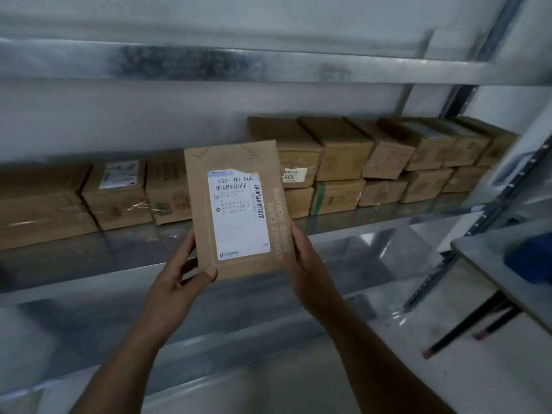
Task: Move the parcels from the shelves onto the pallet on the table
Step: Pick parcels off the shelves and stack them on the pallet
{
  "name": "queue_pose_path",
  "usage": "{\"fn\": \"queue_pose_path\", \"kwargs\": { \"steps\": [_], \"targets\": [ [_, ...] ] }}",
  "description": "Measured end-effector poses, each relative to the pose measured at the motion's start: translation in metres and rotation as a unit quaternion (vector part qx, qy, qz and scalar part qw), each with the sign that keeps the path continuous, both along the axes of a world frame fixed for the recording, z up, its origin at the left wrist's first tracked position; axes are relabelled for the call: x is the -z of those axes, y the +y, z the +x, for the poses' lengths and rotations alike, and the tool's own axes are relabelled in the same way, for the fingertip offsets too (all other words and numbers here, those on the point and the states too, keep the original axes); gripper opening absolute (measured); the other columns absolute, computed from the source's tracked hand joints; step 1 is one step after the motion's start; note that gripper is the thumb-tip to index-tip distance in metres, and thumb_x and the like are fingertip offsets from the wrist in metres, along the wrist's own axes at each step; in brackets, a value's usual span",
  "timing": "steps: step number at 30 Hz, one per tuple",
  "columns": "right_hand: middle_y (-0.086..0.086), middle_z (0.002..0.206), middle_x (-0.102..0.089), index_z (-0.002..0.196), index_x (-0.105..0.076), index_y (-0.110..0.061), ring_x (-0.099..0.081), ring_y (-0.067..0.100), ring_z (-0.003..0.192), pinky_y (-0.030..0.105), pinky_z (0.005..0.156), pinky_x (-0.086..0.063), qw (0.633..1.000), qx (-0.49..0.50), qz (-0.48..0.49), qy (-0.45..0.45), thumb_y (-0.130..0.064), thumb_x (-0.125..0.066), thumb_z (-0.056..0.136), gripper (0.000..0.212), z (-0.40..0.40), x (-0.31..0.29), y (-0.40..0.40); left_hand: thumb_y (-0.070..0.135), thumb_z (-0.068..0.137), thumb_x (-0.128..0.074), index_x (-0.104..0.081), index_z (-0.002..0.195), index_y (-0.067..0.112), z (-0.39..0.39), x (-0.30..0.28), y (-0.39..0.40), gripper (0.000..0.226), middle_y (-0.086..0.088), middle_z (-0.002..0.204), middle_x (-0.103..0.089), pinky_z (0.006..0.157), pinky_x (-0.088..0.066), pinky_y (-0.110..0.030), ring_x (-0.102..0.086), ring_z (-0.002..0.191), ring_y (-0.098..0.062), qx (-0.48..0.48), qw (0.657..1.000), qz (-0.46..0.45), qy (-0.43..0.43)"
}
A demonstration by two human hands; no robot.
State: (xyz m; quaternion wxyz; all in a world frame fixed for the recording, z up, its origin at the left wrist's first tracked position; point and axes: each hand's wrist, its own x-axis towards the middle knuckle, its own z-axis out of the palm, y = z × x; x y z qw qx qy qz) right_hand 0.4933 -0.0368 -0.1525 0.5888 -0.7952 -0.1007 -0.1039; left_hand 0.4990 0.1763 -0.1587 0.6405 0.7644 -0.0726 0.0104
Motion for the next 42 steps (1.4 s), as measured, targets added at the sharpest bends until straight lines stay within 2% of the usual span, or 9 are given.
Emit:
{"fn": "queue_pose_path", "kwargs": {
  "steps": [3, 7, 9, 14, 20, 25, 30, 35, 42],
  "targets": [
    [-0.027, 0.12, -0.056, 0.125, -0.043, -0.043, -0.052, -0.007, 0.114, 0.012, 0.091, -0.044, 1.0, 0.021, 0.007, -0.012, -0.018, -0.043, 0.099, 0.036, -0.039, -0.004, -0.032, 0.015, 0.089, -0.059, -0.028, 0.142, 0.046, -0.025, -0.002, -0.035, 0.069, 0.021, 0.131, -0.05, 0.076, -0.041, -0.01, -0.05, 0.119, -0.005, 0.027, 1.0, 0.014, -0.004],
    [-0.012, 0.126, -0.059, 0.133, -0.045, -0.027, -0.054, 0.004, 0.118, 0.03, 0.097, -0.048, 0.998, 0.054, 0.018, -0.013, -0.018, -0.042, 0.1, 0.034, -0.086, 0.0, -0.08, 0.016, 0.09, -0.058, -0.026, 0.138, 0.052, -0.058, -0.003, -0.087, 0.068, 0.027, 0.126, -0.048, 0.08, -0.039, -0.012, -0.049, 0.118, -0.006, 0.063, 0.998, 0.021, -0.014],
    [-0.014, 0.124, -0.059, 0.131, -0.045, -0.029, -0.055, 0.0, 0.116, 0.021, 0.093, -0.048, 0.998, 0.064, 0.023, -0.011, -0.016, -0.041, 0.101, 0.033, -0.112, 0.002, -0.103, 0.015, 0.09, -0.058, -0.026, 0.133, 0.053, -0.072, -0.002, -0.111, 0.066, 0.028, 0.125, -0.046, 0.078, -0.039, -0.01, -0.048, 0.117, -0.006, 0.081, 0.996, 0.021, -0.016],
    [-0.014, 0.13, -0.056, 0.137, -0.04, -0.029, -0.051, 0.001, 0.121, 0.027, 0.098, -0.047, 0.99, 0.138, 0.02, -0.008, -0.016, -0.041, 0.102, 0.038, -0.18, 0.012, -0.168, 0.016, 0.089, -0.06, -0.029, 0.138, 0.051, -0.107, 0.009, -0.18, 0.068, 0.021, 0.133, -0.049, 0.097, -0.044, -0.03, -0.049, 0.122, -0.008, 0.156, 0.987, 0.027, -0.013],
    [-0.03, 0.128, -0.052, 0.134, -0.035, -0.044, -0.047, -0.008, 0.121, 0.01, 0.093, -0.042, 0.975, 0.221, 0.036, -0.008, -0.01, -0.044, 0.099, 0.05, -0.259, 0.017, -0.237, 0.017, 0.09, -0.059, -0.027, 0.135, 0.055, -0.15, 0.009, -0.267, 0.067, 0.028, 0.129, -0.046, 0.087, -0.042, -0.021, -0.047, 0.121, -0.005, 0.254, 0.966, 0.037, -0.024],
    [-0.033, 0.123, -0.05, 0.136, -0.028, -0.049, -0.052, -0.007, 0.111, 0.019, 0.086, -0.049, 0.95, 0.308, 0.048, -0.008, -0.016, -0.05, 0.097, 0.056, -0.305, 0.023, -0.286, 0.017, 0.09, -0.059, -0.028, 0.13, 0.056, -0.172, 0.003, -0.337, 0.064, 0.017, 0.136, -0.046, 0.085, -0.04, -0.016, -0.047, 0.123, -0.008, 0.324, 0.944, 0.046, -0.036],
    [-0.013, 0.14, -0.043, 0.145, -0.023, -0.039, -0.048, 0.001, 0.12, 0.027, 0.096, -0.048, 0.912, 0.406, 0.045, 0.028, -0.022, -0.05, 0.096, 0.058, -0.344, 0.038, -0.339, 0.049, 0.074, -0.067, -0.027, 0.117, 0.071, -0.187, 0.009, -0.41, 0.063, 0.026, 0.121, -0.048, 0.09, -0.041, -0.029, -0.047, 0.116, -0.003, 0.393, 0.918, 0.058, -0.007],
    [-0.018, 0.128, -0.048, 0.14, -0.026, -0.047, -0.052, 0.0, 0.114, 0.026, 0.089, -0.051, 0.883, 0.466, 0.042, 0.03, -0.025, -0.05, 0.095, 0.056, -0.378, 0.045, -0.404, 0.022, 0.091, -0.059, -0.027, 0.116, 0.066, -0.203, 0.015, -0.502, 0.06, 0.041, 0.103, -0.052, 0.07, -0.039, -0.011, -0.049, 0.097, 0.015, 0.466, 0.883, 0.057, -0.023],
    [-0.025, 0.129, -0.046, 0.134, -0.026, -0.049, -0.047, -0.012, 0.114, 0.012, 0.089, -0.046, 0.838, 0.544, 0.038, 0.034, -0.025, -0.055, 0.093, 0.056, -0.41, 0.028, -0.523, 0.041, 0.076, -0.054, -0.026, 0.131, 0.056, -0.219, 0.018, -0.655, 0.063, 0.023, 0.125, -0.047, 0.072, -0.043, -0.006, -0.049, 0.11, 0.007, 0.546, 0.836, 0.049, -0.016]
  ]
}}
